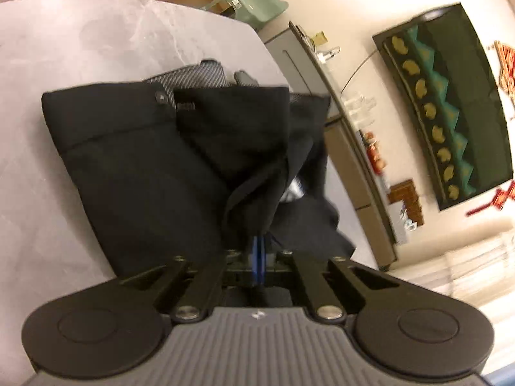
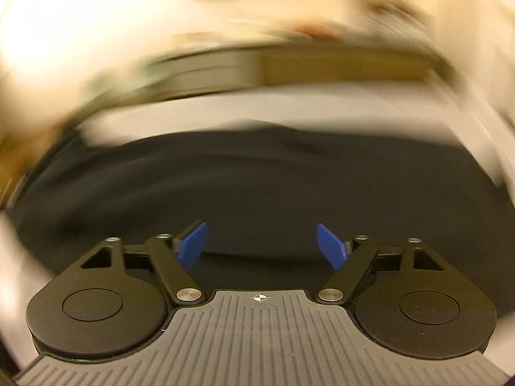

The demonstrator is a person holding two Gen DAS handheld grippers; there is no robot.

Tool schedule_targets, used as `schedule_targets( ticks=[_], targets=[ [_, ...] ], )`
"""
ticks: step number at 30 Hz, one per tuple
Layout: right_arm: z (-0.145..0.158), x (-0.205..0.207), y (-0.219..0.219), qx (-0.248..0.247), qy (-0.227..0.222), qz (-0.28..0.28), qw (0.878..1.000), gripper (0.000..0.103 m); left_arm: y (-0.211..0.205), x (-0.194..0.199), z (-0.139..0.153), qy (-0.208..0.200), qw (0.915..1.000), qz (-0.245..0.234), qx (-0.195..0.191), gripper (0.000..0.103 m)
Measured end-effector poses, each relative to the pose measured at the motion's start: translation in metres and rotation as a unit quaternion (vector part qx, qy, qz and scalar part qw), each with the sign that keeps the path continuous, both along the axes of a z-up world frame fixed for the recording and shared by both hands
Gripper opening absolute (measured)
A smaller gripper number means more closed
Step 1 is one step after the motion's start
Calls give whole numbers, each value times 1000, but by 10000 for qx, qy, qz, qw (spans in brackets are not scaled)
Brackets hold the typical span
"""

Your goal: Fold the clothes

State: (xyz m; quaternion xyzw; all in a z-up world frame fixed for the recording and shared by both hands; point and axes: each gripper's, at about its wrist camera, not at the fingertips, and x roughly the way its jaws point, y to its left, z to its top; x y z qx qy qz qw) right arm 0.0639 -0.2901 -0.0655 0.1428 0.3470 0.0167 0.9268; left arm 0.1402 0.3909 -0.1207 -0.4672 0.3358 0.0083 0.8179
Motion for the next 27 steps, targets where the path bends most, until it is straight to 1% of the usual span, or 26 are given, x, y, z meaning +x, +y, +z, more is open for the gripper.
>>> schedule_targets(
  ticks=[1,2,3,5,7,10,11,12,15,16,17,18,19,20,21,22,23,24,25,26,27],
  targets=[
    [-7,-5,-41,442,135,-637,9969,73,-3,1,-2,28,10000,29,12,14],
    [-12,-11,-78,900,196,-1165,9889,72,-5,3,-3,57,10000,59,25,23],
    [-17,-15,-104,1322,206,-1523,9792,72,-8,5,-5,91,9999,101,65,27],
    [-29,-22,-147,2087,232,-2103,9548,71,-12,9,-7,165,9997,151,77,42],
    [-41,-23,-171,2778,238,-2287,9327,70,-24,20,-5,196,9997,116,120,47],
    [-56,-11,-177,3506,224,-2107,9123,70,-33,26,-4,133,9994,-3,307,47],
    [-58,-2,-176,3620,216,-2088,9082,69,-35,28,-4,121,9992,-23,371,46],
    [-60,5,-176,3642,188,-2104,9070,68,-36,30,-4,111,9990,-42,436,45],
    [-67,27,-182,3737,93,-2180,9015,67,-36,35,-4,116,9982,-86,590,31],
    [-69,35,-183,3728,76,-2153,9026,58,-35,36,-3,120,9976,-97,671,24],
    [-71,45,-181,3640,90,-2095,9075,23,-34,37,0,106,9971,-119,748,18],
    [-68,54,-179,3417,70,-2049,9172,5,-34,37,2,89,9965,-141,823,14],
    [-62,62,-176,3112,10,-2014,9288,3,-33,37,6,25,9961,-156,870,9],
    [-50,66,-171,2618,-169,-1985,9443,1,-31,37,10,-43,9957,-165,913,6],
    [-30,63,-162,1976,-531,-1968,9589,0,-25,32,17,-181,9960,-82,873,6],
    [-11,52,-148,1403,-838,-1868,9687,0,-20,27,24,-315,9960,1,831,6],
    [3,37,-133,886,-1053,-1701,9758,0,-12,21,30,-400,9963,84,756,6],
    [17,21,-118,366,-1264,-1527,9795,0,-8,16,32,-376,9964,151,739,6],
    [31,6,-102,-156,-1471,-1349,9798,0,-7,16,29,-255,9969,136,730,6],
    [45,-9,-87,-676,-1674,-1166,9766,0,-7,15,26,-133,9972,119,722,6],
    [43,-17,-81,-878,-1509,-1133,9781,0,-10,15,21,-9,9972,51,748,6]
  ],
)
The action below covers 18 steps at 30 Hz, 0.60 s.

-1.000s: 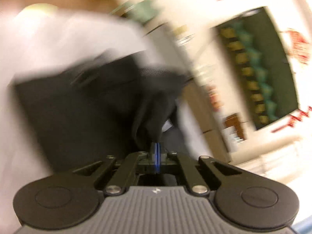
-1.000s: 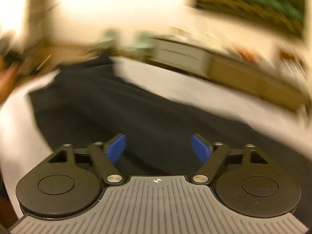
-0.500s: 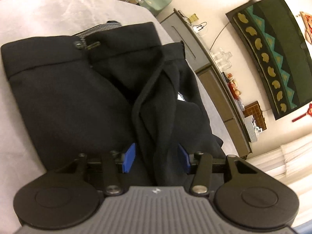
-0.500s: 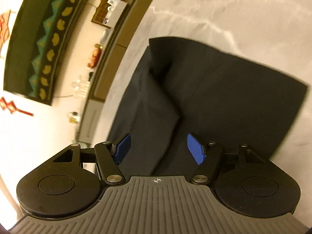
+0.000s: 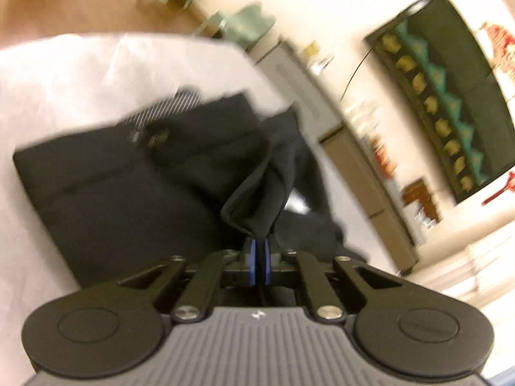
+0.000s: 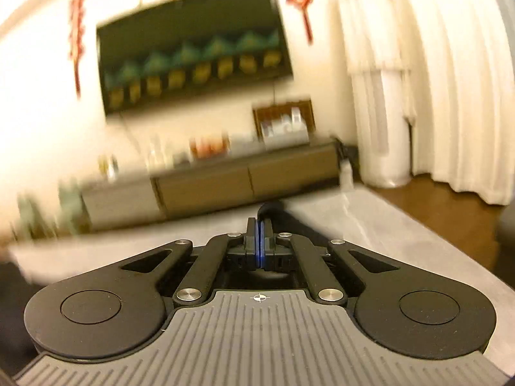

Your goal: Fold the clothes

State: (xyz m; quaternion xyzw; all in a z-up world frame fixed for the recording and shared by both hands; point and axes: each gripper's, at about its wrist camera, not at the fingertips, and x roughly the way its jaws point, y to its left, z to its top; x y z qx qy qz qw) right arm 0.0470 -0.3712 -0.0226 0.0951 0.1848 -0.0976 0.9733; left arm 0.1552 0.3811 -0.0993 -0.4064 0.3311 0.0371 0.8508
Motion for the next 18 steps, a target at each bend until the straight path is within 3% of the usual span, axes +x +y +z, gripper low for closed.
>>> schedule_targets(
  ticks=[2,4,6,8,9,11,13,15,16,17,18],
  targets=[
    [-34,1,-11,588,970,-312,9931,3,-6,0,-8,253,9996,-115,51,6],
    [-60,-2,-30,1549,1359,-378,9778,11,-8,-5,-7,257,9995,-152,88,6],
    [-69,-6,-48,2243,1249,-474,9653,21,-6,-9,-3,176,9997,-136,95,6],
    [-75,-10,-65,2828,1014,-651,9516,58,-5,-8,-2,140,9997,-188,17,7],
    [-76,-10,-73,3102,855,-806,9434,61,-5,-6,-3,144,9997,-211,10,9],
    [-83,-6,-89,3555,698,-1044,9262,61,-7,-4,-7,147,9994,-306,23,23],
    [-93,6,-96,3696,767,-1090,9196,57,-13,1,-7,101,9990,-427,43,32],
    [-101,19,-101,3780,867,-1098,9152,33,-24,8,-3,38,9980,-542,323,37],
    [-101,23,-101,3665,874,-1132,9194,3,-29,11,-1,5,9971,-599,470,29],
    [-99,24,-101,3432,849,-1187,9278,2,-34,13,2,-53,9952,-644,737,0],
    [-96,25,-100,3197,824,-1242,9357,1,-36,11,8,-141,9929,-698,958,3]
  ],
)
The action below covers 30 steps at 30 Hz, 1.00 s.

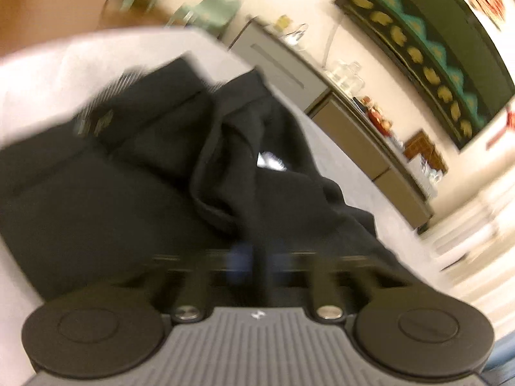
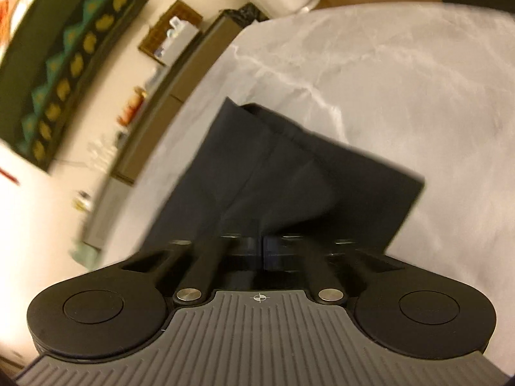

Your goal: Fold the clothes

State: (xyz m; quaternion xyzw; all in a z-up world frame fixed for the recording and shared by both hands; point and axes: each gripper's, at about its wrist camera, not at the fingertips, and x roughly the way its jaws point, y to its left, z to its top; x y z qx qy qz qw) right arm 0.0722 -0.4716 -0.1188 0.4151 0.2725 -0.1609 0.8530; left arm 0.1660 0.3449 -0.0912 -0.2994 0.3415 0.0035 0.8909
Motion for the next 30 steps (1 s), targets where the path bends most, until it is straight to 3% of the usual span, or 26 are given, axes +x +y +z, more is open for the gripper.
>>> schedule_targets(
  ticks=[3,5,7,10,16,20,26,30],
  targets=[
    [28,-29,-1,-368,-296,39,9989,0,5,-37,29,-559,9979,-13,-318,2],
    [20,-36,-2,-350,53,56,9994,0,10,-66,30,-611,9974,-54,-369,2],
    [5,-39,-6,-249,480,28,9985,0,16,-77,10,-244,9985,81,-485,2],
    [-1,-39,-8,-119,527,-41,9985,0,16,-81,-10,118,9993,114,-333,2],
    [2,-36,-2,-242,631,-107,9977,0,18,-101,-12,-17,9987,226,-466,2],
    [4,-34,-4,-466,734,-95,9962,0,6,-86,-25,401,9980,283,-389,3],
    [4,-30,-18,-735,811,-438,9930,0,-19,-70,-27,158,9997,-24,-189,4],
    [8,-22,-16,-1391,1105,-581,9824,0,-32,-68,-29,28,9997,-228,-131,6]
  ],
)
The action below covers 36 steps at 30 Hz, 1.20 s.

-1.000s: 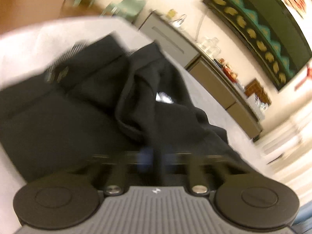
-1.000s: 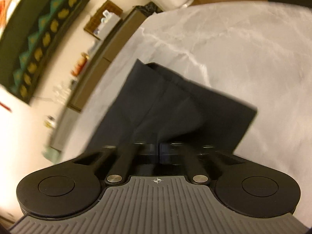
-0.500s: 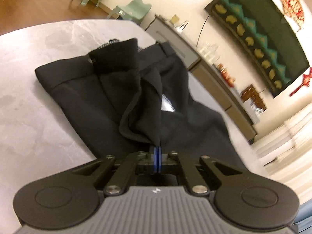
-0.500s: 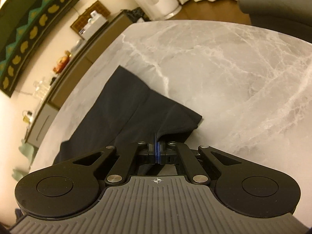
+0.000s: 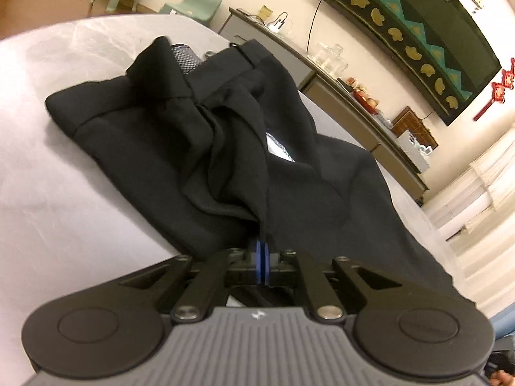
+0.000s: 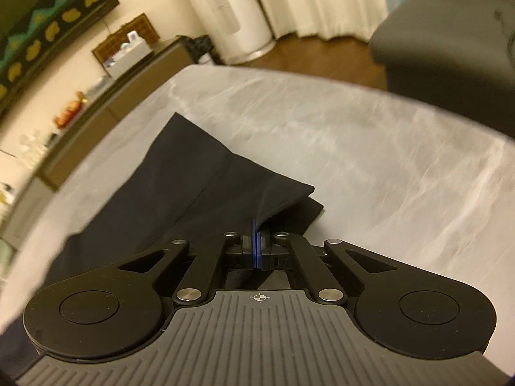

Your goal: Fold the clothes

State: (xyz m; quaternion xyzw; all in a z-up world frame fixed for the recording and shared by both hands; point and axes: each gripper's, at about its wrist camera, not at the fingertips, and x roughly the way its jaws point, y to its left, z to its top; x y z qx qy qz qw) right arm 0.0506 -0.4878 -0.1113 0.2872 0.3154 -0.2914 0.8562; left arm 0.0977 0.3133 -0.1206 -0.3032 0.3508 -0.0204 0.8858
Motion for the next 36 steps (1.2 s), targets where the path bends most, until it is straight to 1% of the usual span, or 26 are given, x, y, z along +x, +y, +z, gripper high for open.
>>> schedule_targets(
  ticks=[3,4,5,6,7,9,11,13,14,16,18,19,20,21,22,24,25,26,27,28,29,31,32,33,35,36],
  targets=[
    [3,7,16,-611,356,157,9974,0,9,-11,0,-10,9996,63,-258,11],
    [7,6,21,-820,540,67,9951,18,14,-15,1,-32,9993,119,-355,16],
    [14,0,28,-1149,643,-232,9910,52,22,-21,4,-104,9985,225,-494,29],
    [23,-10,36,-1544,658,-620,9839,65,30,-26,7,-177,9973,334,-632,33],
    [35,-21,45,-1883,512,-948,9762,75,39,-28,10,-270,9956,493,-747,40],
    [63,-38,67,-2348,-13,-1017,9667,74,56,-32,17,-450,9910,807,-973,46],
    [78,-43,98,-2674,-424,-539,9612,77,68,-29,17,-438,9886,998,-1043,48],
    [88,-46,131,-2959,-802,53,9518,82,70,-17,20,-393,9899,962,-962,52],
    [88,-44,148,-3007,-910,415,9485,83,68,-8,22,-361,9918,896,-840,57],
    [79,-34,183,-2927,-949,1218,9436,84,59,12,26,-164,9964,712,-425,60],
    [64,-21,218,-2761,-849,1941,9375,84,51,35,28,89,9980,632,-3,54],
    [58,-16,235,-2687,-796,2255,9331,83,50,46,27,162,9979,620,129,21],
    [55,-14,253,-2673,-807,2578,9250,82,55,44,31,-60,9982,597,88,5],
    [56,-14,270,-2703,-865,2907,9138,81,60,42,36,-302,9979,576,32,4],
    [56,-15,288,-2730,-922,3231,9014,81,70,25,45,-881,9939,596,-306,4],
    [62,-21,326,-2879,-1122,3920,8665,81,92,-7,39,-1347,9823,812,-1020,5],
    [64,-24,348,-2957,-1230,4288,8447,83,97,-8,26,-1008,9844,938,-1093,8],
    [66,-28,372,-3027,-1335,4666,8203,85,101,-9,13,-681,9852,1059,-1165,15],
    [68,-29,395,-3069,-1407,5002,7974,86,105,-11,6,-592,9841,1122,-1242,18],
    [65,-29,420,-3111,-1436,5327,7739,87,110,-13,4,-596,9822,1197,-1319,28],
    [61,-30,448,-3163,-1449,5657,7476,89,111,-16,6,-620,9817,1256,-1290,47],
    [53,-31,498,-3280,-1474,6210,6965,89,111,-21,12,-644,9826,1355,-1092,65],
    [50,-31,518,-3377,-1487,6378,6761,90,108,-18,16,-647,9843,1387,-884,71],
    [46,-31,536,-3481,-1488,6513,6576,90,100,-12,20,-585,9874,1326,-630,73],
    [39,-32,568,-3634,-1455,6667,6343,90,85,-1,28,-459,9917,1196,-115,74],
    [35,-32,578,-3665,-1434,6701,6293,90,79,7,31,-371,9938,1023,245,71]
  ],
)
